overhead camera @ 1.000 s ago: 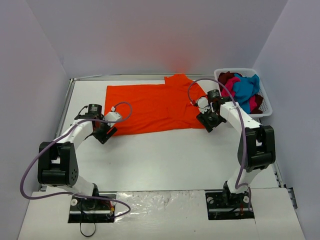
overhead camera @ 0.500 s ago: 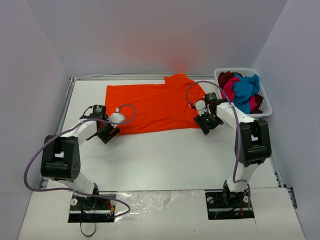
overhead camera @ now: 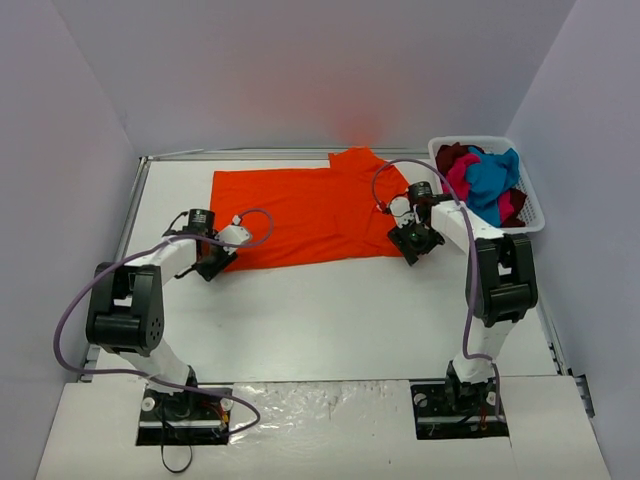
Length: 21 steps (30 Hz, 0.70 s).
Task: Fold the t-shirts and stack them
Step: Fold the flattened tshirt in 1/3 of the way
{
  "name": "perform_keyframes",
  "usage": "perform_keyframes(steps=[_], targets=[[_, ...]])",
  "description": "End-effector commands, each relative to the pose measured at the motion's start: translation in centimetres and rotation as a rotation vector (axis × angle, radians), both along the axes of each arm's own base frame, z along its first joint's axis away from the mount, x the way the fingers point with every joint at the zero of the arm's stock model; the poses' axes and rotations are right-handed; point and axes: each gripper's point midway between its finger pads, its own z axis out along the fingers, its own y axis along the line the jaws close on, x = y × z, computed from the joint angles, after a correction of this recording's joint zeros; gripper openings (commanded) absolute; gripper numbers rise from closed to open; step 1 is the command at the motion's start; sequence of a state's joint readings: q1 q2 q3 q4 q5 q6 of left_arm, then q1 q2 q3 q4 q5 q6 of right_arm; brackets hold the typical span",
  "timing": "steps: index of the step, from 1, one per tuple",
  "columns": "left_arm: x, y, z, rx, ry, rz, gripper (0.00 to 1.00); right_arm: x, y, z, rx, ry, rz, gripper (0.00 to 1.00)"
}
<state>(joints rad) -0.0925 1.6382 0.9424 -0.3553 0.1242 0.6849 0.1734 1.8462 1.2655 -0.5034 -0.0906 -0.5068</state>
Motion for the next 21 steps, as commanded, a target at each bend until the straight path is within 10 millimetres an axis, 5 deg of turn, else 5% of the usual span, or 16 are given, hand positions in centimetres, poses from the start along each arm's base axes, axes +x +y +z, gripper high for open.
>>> perform_keyframes(steps=[1,4,9,21], targets=[[0.1,0.3,-0.8,0.022,0.021,0.006,0.42,0.8,-0.6,1.0,-0.004,-0.014,0.000,0.53],[0.2,0.5,-1.0,0.028,0.022,0.012,0.41,1.0,-1.0,1.1,-0.002,-0.018,-0.002,0.53],[0.2,0.6,-1.2,0.037,0.025,0.015,0.04,1.1,-1.4,0.5,0.001,-0.003,-0.002,0.53],[-0.1,0.4,-0.3,0.025,0.033,0.020,0.03,2.3,-0.5,-0.8,0.039,0.022,0.019,0.50]])
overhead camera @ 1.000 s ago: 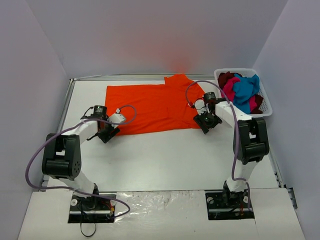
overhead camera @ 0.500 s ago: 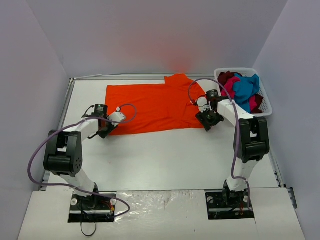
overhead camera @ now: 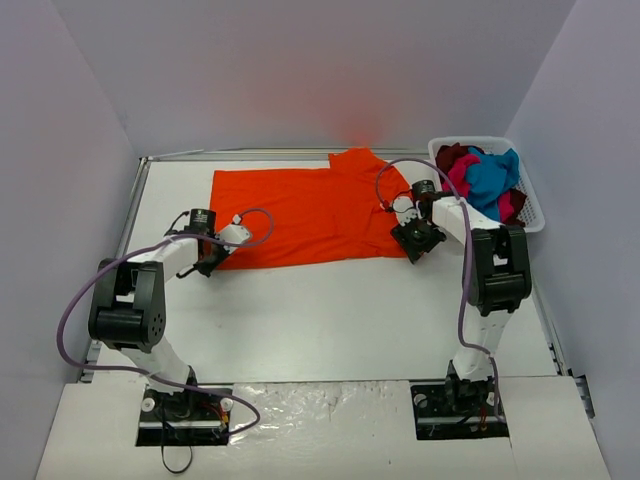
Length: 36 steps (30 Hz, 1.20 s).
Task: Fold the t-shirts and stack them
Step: Fold the flattened tshirt in 1/3 of the way
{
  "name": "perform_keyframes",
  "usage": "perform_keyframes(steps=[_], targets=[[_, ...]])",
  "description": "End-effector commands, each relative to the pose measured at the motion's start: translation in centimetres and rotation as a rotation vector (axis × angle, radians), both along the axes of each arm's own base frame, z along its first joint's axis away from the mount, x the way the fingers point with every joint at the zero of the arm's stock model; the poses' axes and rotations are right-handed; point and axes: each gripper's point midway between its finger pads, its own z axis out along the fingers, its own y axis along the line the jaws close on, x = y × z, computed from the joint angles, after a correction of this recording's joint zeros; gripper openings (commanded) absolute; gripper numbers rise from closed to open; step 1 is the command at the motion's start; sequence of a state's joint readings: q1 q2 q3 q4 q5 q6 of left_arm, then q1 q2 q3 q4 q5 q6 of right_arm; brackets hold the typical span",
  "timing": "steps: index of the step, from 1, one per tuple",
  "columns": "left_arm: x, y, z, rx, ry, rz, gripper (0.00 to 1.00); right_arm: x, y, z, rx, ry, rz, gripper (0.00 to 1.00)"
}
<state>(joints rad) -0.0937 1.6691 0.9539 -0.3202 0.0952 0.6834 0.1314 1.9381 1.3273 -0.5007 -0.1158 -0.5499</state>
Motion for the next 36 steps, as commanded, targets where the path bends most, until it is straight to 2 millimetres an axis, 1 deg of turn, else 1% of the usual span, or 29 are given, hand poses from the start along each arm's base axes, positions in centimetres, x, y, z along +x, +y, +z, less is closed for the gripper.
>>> perform_keyframes(steps=[1,2,3,5,6,8,12,13,15,16,17,18,19,20,21,22,23,24,25,26,27,28,29,30,31,32,33,35,36], targets=[[-1.1,0.0,0.0,0.001,0.052,0.008,0.02,0.9,0.6,0.6,0.034,-0.001,0.014,0.48],[-1.1,0.1,0.0,0.004,0.053,0.008,0.02,1.0,0.7,0.5,0.035,-0.001,0.014,0.45],[-1.1,0.1,0.0,0.005,0.052,0.010,0.02,1.1,0.7,0.4,0.035,0.000,0.014,0.33],[-1.1,0.2,0.1,0.008,0.053,0.011,0.02,1.1,0.6,0.2,0.030,0.003,0.015,0.21],[-1.2,0.2,0.1,0.008,0.055,0.011,0.02,1.1,0.4,0.1,0.020,0.006,0.014,0.12],[-1.3,0.2,0.1,0.010,0.059,0.011,0.02,0.8,0.2,0.0,0.011,0.012,0.015,0.01],[-1.6,0.4,0.5,0.018,0.063,0.000,0.02,-0.1,-0.4,0.4,-0.003,0.015,0.019,0.00],[-1.8,0.5,0.9,0.025,0.061,-0.014,0.02,-0.2,-0.5,0.8,-0.002,0.006,0.017,0.00],[-2.2,0.6,1.2,0.035,0.066,-0.031,0.02,-1.1,-0.8,1.0,-0.008,0.022,0.027,0.00],[-2.5,0.7,1.8,0.040,0.064,-0.044,0.02,-1.3,-0.9,1.6,-0.009,0.014,0.027,0.00],[-2.8,0.7,1.9,0.041,0.068,-0.053,0.02,-2.0,-1.1,1.7,-0.012,0.035,0.036,0.00],[-3.2,0.8,2.6,0.045,0.062,-0.059,0.02,-2.3,-1.0,2.5,-0.008,0.026,0.040,0.00],[-3.5,0.8,3.0,0.050,0.059,-0.075,0.02,-2.7,-1.0,2.7,-0.006,0.032,0.044,0.00],[-3.8,0.8,3.3,0.046,0.059,-0.084,0.02,-3.7,-1.1,2.9,-0.003,0.059,0.056,0.00],[-4.3,0.8,3.4,0.048,0.062,-0.091,0.03,-4.2,-1.0,3.1,0.002,0.066,0.060,0.00],[-4.9,0.8,4.2,0.051,0.049,-0.110,0.02,-4.7,-1.1,3.9,0.002,0.058,0.061,0.00],[-5.4,0.7,4.5,0.042,0.050,-0.122,0.03,-5.5,-1.2,4.0,0.000,0.069,0.064,0.00],[-6.4,0.7,4.5,0.042,0.070,-0.133,0.02,-5.8,-1.3,4.8,0.000,0.053,0.067,0.00],[-6.9,0.8,5.5,0.044,0.049,-0.152,0.02,-6.8,-1.4,5.0,0.000,0.079,0.072,0.00],[-7.4,0.7,5.8,0.041,0.051,-0.163,0.02,-7.6,-1.4,5.3,0.001,0.091,0.079,0.00],[-8.8,0.7,5.7,0.036,0.082,-0.176,0.02,-8.5,-1.5,5.8,0.001,0.094,0.089,0.00],[-9.3,0.7,6.6,0.040,0.062,-0.195,0.02,-9.7,-1.6,6.1,0.000,0.124,0.097,0.00],[-9.9,0.7,6.8,0.037,0.065,-0.206,0.02,-10.5,-1.5,6.4,0.011,0.133,0.107,0.00],[-11.3,0.7,6.9,0.033,0.095,-0.217,0.02,-11.6,-1.5,6.3,0.014,0.155,0.118,0.00],[-12.0,0.6,7.4,0.027,0.079,-0.238,0.02,-12.6,-1.6,7.3,0.015,0.152,0.134,0.00],[-13.2,0.6,7.4,0.023,0.107,-0.248,0.02,-13.1,-1.6,7.6,0.021,0.152,0.138,0.00],[-13.7,0.6,8.1,0.022,0.080,-0.257,0.02,-13.6,-1.6,8.4,0.023,0.128,0.141,0.00],[-14.8,0.5,8.0,0.022,0.086,-0.278,0.02,-15.2,-1.7,8.8,0.026,0.152,0.162,0.00],[-15.5,0.6,8.3,0.025,0.085,-0.293,0.02,-16.1,-1.7,9.3,0.034,0.161,0.170,0.00]])
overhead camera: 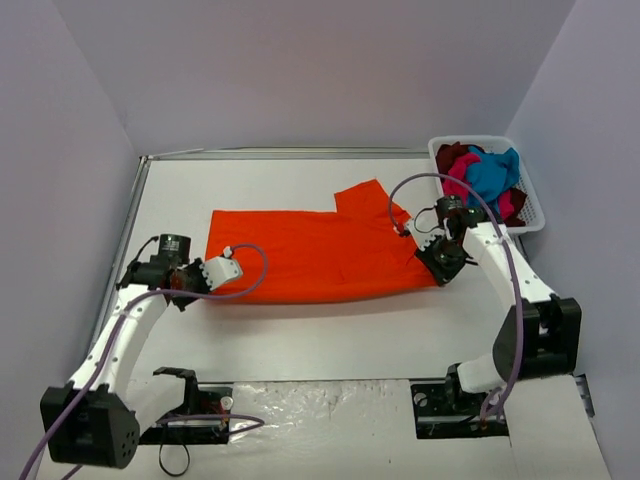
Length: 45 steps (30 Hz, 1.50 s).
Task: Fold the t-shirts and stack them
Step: Fold the flattened tshirt in 1/3 of the way, then grap the side of the flattened tshirt furthest away from the robot with both arms
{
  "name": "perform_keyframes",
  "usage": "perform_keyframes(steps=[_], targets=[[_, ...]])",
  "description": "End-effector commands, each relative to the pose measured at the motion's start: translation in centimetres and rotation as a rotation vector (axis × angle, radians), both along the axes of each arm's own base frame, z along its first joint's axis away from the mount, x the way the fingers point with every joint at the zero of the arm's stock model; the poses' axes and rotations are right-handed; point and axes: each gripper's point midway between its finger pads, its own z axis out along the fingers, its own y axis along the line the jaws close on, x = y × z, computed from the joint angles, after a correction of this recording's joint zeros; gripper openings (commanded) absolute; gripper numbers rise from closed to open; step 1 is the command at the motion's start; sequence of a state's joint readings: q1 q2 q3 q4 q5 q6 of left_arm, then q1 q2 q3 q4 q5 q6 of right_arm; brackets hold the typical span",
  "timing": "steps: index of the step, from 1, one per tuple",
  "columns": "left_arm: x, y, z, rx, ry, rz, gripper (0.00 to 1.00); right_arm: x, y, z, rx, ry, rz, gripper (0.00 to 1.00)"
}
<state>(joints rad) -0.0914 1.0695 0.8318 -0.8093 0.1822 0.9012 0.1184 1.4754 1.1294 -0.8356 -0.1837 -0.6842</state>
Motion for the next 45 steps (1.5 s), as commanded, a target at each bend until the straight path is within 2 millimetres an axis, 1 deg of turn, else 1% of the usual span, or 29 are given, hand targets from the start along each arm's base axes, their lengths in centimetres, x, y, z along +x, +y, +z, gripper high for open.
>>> perform_keyframes(steps=[1,2,3,4,6,7,10,13,15,18,19,20,22,23,24,25,26,27,28,29,30,31,33,34,35,37,40,41,45], targets=[[-4.0,0.2,-0.4,0.014,0.094,-0.074,0.02,-4.7,-0.5,1.5,-0.001,0.096,0.053,0.00],[-4.7,0.3,-0.5,0.016,0.111,-0.080,0.03,-5.0,-0.6,1.7,-0.001,0.097,0.059,0.00],[-5.0,0.1,-0.4,0.011,0.107,-0.100,0.11,-6.0,-0.6,2.0,0.003,0.118,0.085,0.01],[-6.0,0.0,-0.6,0.007,0.137,-0.115,0.13,-6.4,-0.6,2.0,0.006,0.130,0.096,0.13],[-6.6,-0.1,-0.4,0.004,0.145,-0.151,0.18,-7.5,-0.6,2.4,0.013,0.159,0.117,0.25],[-7.0,-0.4,-0.3,-0.009,0.152,-0.170,0.24,-7.9,-0.7,2.4,0.014,0.172,0.142,0.39],[-8.5,-0.7,0.6,-0.023,0.196,-0.203,0.34,-8.8,-0.8,2.8,0.016,0.195,0.168,0.50],[-10.0,-0.9,1.2,-0.028,0.249,-0.260,0.36,-8.9,-1.1,2.9,0.002,0.199,0.175,0.52],[-9.6,-0.7,1.7,-0.017,0.227,-0.262,0.36,-8.4,-1.1,2.9,-0.001,0.192,0.187,0.52],[-7.2,-0.8,2.1,-0.018,0.141,-0.219,0.36,-6.4,-0.7,3.0,0.012,0.163,0.182,0.52],[-5.2,-0.9,2.6,-0.025,0.069,-0.193,0.36,-5.6,-0.4,3.1,0.022,0.147,0.180,0.51],[-4.3,-1.1,2.4,-0.047,0.066,-0.152,0.36,-3.7,-0.1,3.3,0.027,0.117,0.173,0.51],[-1.5,-1.5,3.3,-0.091,0.010,-0.112,0.36,-1.9,0.5,3.7,0.049,0.096,0.166,0.50],[-0.5,-1.8,2.5,-0.128,0.061,-0.077,0.36,-0.8,1.1,3.2,0.073,0.114,0.164,0.50],[1.1,-2.9,3.9,-0.198,0.038,-0.083,0.37,1.2,1.5,4.2,0.088,0.068,0.164,0.50],[2.2,-3.2,4.2,-0.238,0.052,-0.069,0.37,2.2,1.9,4.4,0.103,0.061,0.163,0.50],[3.4,-3.5,3.0,-0.284,0.126,-0.020,0.38,3.8,2.6,3.6,0.129,0.077,0.157,0.50],[4.7,-3.6,3.2,-0.349,0.135,0.015,0.40,6.3,3.1,4.8,0.142,0.015,0.150,0.50],[7.1,-3.7,4.7,-0.387,0.099,0.031,0.41,7.6,3.5,5.0,0.157,0.000,0.127,0.50],[8.7,-3.9,3.5,-0.468,0.167,0.095,0.44,10.4,4.2,5.1,0.185,-0.031,0.118,0.50],[10.0,-3.3,3.3,-0.481,0.180,0.139,0.46,11.7,4.7,5.1,0.205,-0.039,0.107,0.50],[12.2,-3.8,3.2,-0.558,0.223,0.155,0.48,13.0,5.2,3.5,0.225,0.001,0.077,0.50],[14.2,-3.4,3.3,-0.648,0.271,0.210,0.52,15.2,6.3,3.5,0.277,-0.009,0.059,0.50],[14.7,-3.8,3.5,-0.720,0.317,0.222,0.53,17.3,6.8,4.7,0.296,-0.062,0.058,0.50],[16.8,-3.5,3.2,-0.755,0.333,0.250,0.52,18.1,7.1,3.1,0.307,-0.028,0.043,0.50],[18.3,-2.8,3.0,-0.807,0.351,0.284,0.53,20.8,7.6,2.4,0.332,-0.051,0.028,0.50],[21.3,-1.8,2.2,-0.853,0.341,0.343,0.54,22.6,8.2,1.1,0.369,-0.048,0.004,0.50],[21.8,-1.7,1.1,-0.876,0.372,0.373,0.55,23.2,8.4,1.3,0.381,-0.064,0.007,0.50],[24.3,-0.8,0.5,-0.910,0.365,0.408,0.55,23.6,9.0,0.0,0.419,-0.052,0.018,0.50]])
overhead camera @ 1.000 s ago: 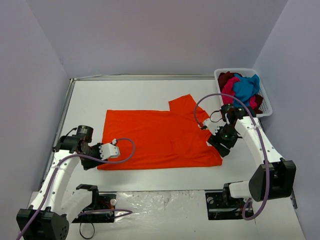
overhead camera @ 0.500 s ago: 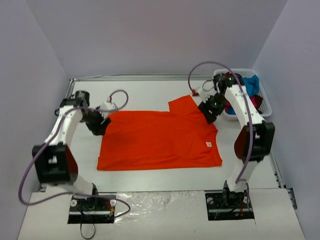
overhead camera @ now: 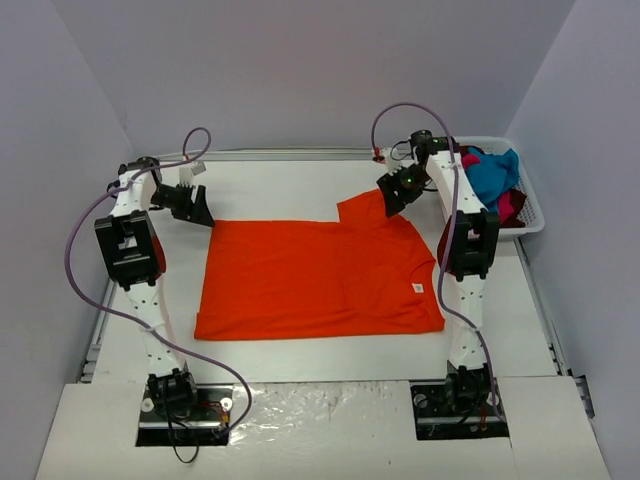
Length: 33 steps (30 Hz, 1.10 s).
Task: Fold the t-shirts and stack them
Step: Grap the side of the flattened tshirt furthest away from the robot with both arms
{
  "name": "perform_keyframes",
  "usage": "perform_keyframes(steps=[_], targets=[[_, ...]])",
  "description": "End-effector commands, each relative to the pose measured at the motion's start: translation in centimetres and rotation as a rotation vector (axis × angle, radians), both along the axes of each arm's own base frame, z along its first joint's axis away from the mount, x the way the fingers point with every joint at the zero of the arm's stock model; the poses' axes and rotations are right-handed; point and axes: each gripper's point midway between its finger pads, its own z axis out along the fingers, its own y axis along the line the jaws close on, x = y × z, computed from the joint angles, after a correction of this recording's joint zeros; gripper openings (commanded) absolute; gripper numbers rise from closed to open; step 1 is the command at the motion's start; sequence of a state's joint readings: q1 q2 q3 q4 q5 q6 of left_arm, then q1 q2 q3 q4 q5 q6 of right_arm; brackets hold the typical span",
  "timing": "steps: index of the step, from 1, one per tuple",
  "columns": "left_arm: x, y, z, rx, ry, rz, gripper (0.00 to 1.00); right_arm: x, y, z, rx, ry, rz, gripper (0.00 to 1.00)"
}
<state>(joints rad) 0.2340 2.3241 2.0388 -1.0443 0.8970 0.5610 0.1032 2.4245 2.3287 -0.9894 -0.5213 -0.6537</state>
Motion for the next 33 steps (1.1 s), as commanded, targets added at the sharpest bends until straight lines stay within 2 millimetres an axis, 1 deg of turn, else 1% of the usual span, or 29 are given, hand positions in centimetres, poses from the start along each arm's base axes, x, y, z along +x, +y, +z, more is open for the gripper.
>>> perform_keyframes(steps=[1,4,5,8,10,13,17,21,22,25,29,33], targets=[[1.3,-0.8,2.4,-0.109,0.006,0.045,0.55,-0.1,0.9,1.2,0.078,0.009,-0.006,0.50],[2.3,-0.6,2.4,-0.121,-0.004,0.058,0.56,-0.3,0.9,0.0,0.082,0.038,-0.008,0.49],[2.6,-0.6,1.8,-0.131,0.010,0.070,0.56,-0.3,0.7,-0.3,0.080,0.046,-0.013,0.49],[3.4,-0.5,1.0,-0.135,0.009,0.079,0.56,-0.5,0.6,-1.0,0.083,0.065,-0.019,0.49],[3.6,-0.4,0.4,-0.130,0.018,0.083,0.56,-0.5,0.4,-1.1,0.086,0.070,-0.024,0.49],[3.8,-0.2,-0.8,-0.118,0.033,0.083,0.56,-0.5,0.3,-0.6,0.085,0.060,-0.026,0.49],[3.8,0.0,-1.7,-0.102,0.038,0.076,0.56,-0.5,0.2,-0.3,0.088,0.056,-0.028,0.50],[3.1,-0.6,-2.5,-0.090,0.062,0.047,0.56,-0.6,-0.1,-0.6,0.075,0.063,-0.032,0.50],[2.9,-0.8,-2.7,-0.090,0.070,0.037,0.54,-0.6,-0.1,-0.8,0.072,0.065,-0.032,0.50],[2.1,-1.7,-3.0,-0.093,0.074,-0.021,0.35,-0.6,-0.4,-0.9,0.070,0.069,-0.040,0.50],[0.4,-2.8,-3.4,-0.083,0.107,-0.093,0.29,-0.5,-0.6,-0.9,0.062,0.064,-0.042,0.50],[0.0,-2.7,-4.3,-0.030,0.115,-0.108,0.25,-0.6,-0.7,-1.0,0.058,0.069,-0.042,0.51]])
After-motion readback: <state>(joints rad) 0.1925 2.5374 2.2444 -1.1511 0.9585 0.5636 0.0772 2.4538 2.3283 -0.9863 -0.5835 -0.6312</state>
